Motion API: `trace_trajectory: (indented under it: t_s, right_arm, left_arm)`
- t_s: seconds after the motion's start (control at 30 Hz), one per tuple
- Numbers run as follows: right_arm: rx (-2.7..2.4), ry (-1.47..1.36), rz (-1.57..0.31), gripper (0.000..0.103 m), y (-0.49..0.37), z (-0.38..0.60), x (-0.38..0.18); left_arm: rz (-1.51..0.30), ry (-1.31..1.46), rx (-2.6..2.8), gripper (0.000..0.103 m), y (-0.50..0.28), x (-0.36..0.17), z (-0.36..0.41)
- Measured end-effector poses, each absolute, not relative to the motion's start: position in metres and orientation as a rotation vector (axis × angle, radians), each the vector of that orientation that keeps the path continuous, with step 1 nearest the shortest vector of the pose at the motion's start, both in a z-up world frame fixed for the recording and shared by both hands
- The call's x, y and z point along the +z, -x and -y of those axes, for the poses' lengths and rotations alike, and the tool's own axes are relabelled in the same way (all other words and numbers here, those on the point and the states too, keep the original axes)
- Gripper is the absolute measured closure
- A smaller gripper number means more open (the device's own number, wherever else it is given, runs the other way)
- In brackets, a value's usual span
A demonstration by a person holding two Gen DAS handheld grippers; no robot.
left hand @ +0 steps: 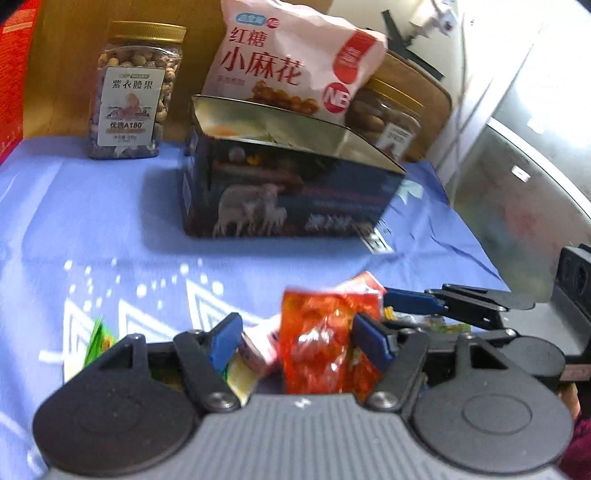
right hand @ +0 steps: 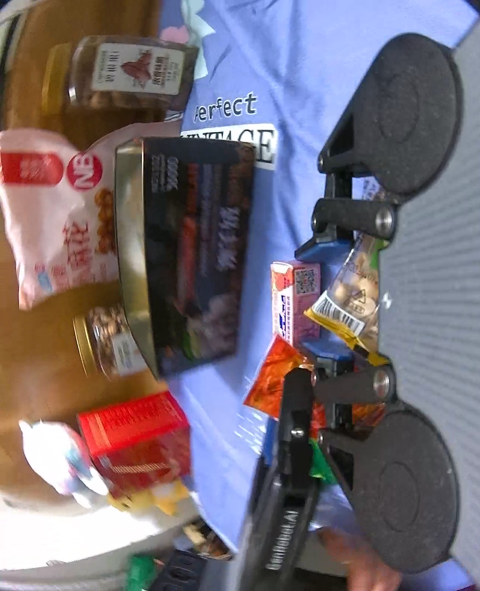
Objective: Organize snacks
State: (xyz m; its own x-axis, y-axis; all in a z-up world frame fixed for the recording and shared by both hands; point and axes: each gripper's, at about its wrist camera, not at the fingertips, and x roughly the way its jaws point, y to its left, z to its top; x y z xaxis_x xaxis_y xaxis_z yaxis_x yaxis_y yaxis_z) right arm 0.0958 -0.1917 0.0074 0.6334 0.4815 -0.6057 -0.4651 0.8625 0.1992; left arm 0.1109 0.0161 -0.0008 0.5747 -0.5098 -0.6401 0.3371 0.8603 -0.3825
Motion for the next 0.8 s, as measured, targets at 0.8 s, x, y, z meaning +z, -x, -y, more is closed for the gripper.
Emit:
trace_trajectory:
  t_s: [0.8]
  right_arm:
    - [0.607, 0.197, -0.660, 0.040, -0.011, 0.148, 0.001]
  left_arm:
    - [-0.802, 0.189, -0.540, 0.015, -0.032, 0.007, -0.026]
